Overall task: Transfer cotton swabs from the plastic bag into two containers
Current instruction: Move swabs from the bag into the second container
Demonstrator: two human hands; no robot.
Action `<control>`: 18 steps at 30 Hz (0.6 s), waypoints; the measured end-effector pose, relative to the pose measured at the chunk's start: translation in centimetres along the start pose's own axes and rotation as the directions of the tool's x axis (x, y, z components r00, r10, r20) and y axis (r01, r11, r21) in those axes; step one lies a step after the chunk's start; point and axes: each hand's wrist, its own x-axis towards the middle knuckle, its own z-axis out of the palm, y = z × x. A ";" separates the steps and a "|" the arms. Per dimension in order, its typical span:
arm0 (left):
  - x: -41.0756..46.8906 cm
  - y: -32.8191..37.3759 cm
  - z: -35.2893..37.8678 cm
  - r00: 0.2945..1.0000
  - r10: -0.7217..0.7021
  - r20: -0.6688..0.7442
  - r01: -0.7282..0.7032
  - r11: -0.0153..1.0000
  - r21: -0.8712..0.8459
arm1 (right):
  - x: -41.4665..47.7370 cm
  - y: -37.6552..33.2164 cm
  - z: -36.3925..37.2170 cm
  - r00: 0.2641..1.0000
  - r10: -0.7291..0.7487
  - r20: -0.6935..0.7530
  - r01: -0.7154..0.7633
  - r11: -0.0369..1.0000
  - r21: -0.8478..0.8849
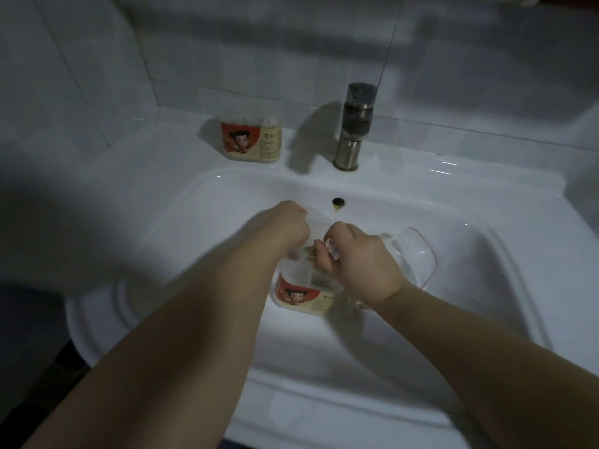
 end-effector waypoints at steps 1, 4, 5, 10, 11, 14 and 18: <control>0.1 0.0 0.1 1.000 -0.005 -0.002 0.005 1.000 -0.012 | -0.1 0.0 0.0 0.999 -0.037 0.028 0.038 0.999 -0.004; 0.3 -0.4 0.0 0.999 -0.013 -0.036 0.010 0.997 -0.075 | -0.5 0.1 -0.4 0.993 -0.087 0.077 0.089 0.996 -0.025; 0.4 -0.5 0.0 0.999 -0.012 -0.052 0.008 0.996 -0.084 | -0.6 0.2 -0.6 0.993 -0.085 0.083 0.087 0.996 -0.028; 0.7 -0.5 0.2 1.000 -0.016 -0.027 0.012 0.991 -0.131 | -0.9 0.5 -0.9 0.981 -0.005 0.193 0.002 1.000 0.013; 0.7 -0.4 0.3 0.999 -0.020 -0.025 0.016 0.988 -0.153 | -1.0 0.5 -0.8 0.974 0.047 0.222 -0.054 0.998 0.023; 0.7 -0.5 0.3 0.999 -0.045 -0.028 0.037 0.970 -0.241 | -1.1 0.7 -0.4 0.951 0.177 0.252 -0.191 0.981 0.029; 0.6 -0.5 0.3 0.998 -0.046 -0.035 0.036 0.969 -0.243 | -0.7 0.6 0.0 0.903 0.318 0.288 -0.322 0.946 -0.036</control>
